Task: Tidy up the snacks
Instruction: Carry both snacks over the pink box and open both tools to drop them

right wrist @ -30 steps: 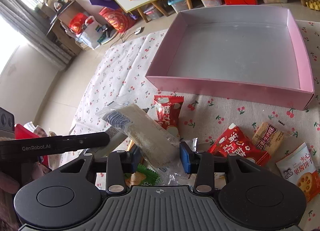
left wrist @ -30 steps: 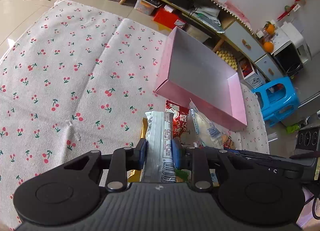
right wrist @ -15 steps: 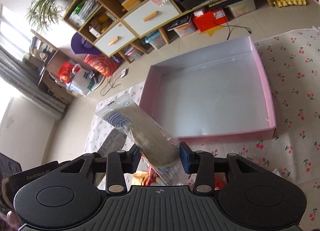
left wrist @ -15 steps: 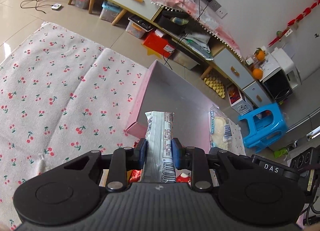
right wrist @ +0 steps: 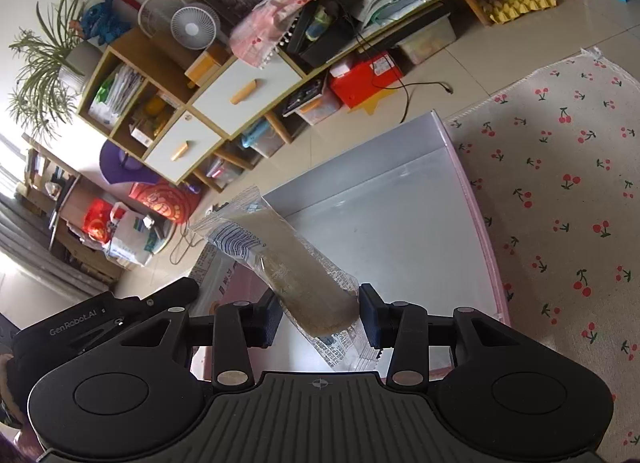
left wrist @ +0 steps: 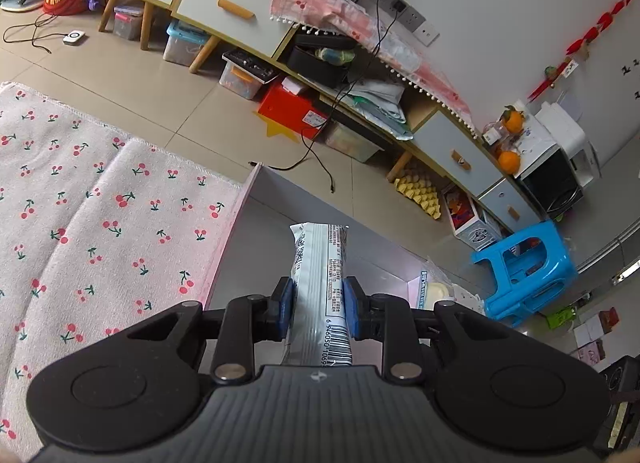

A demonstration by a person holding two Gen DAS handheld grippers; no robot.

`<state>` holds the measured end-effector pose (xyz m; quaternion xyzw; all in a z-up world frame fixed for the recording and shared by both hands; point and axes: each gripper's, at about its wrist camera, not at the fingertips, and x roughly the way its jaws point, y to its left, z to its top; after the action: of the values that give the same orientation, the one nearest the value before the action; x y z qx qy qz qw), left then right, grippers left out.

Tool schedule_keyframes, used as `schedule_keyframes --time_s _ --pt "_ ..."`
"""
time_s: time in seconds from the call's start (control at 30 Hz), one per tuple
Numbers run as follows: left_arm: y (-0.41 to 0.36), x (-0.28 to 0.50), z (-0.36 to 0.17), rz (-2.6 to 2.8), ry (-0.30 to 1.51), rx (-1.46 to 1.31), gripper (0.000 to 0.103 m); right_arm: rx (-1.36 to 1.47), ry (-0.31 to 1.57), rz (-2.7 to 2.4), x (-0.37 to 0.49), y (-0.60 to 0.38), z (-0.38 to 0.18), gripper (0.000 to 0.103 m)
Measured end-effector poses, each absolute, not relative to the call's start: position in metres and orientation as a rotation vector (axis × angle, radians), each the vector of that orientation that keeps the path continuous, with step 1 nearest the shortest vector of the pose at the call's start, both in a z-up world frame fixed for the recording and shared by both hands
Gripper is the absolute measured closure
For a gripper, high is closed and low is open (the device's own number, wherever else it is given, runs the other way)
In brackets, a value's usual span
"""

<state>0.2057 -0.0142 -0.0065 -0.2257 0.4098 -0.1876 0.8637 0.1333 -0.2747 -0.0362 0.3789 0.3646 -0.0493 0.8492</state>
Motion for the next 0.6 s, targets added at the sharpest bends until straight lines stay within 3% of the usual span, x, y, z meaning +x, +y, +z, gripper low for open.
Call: schedule_keyframes --time_s 0.47,0.57,0.6 --pt "-0.023 0.213 -0.026 -0.353 0.901 -0.399 0.077 0.766 0.798 -0.163 0.138 -0.282 -0.057 0.061" --pt "-0.021 0.212 -0.023 -0.336 0.891 -0.378 0.068 0.779 0.802 -0.159 0.137 -0.283 -0.058 0.058" --pt "-0.02 0.21 -0.021 -0.335 0.888 -0.375 0.06 0.793 0.8 -0.149 0.137 -0.284 -0.057 0.053"
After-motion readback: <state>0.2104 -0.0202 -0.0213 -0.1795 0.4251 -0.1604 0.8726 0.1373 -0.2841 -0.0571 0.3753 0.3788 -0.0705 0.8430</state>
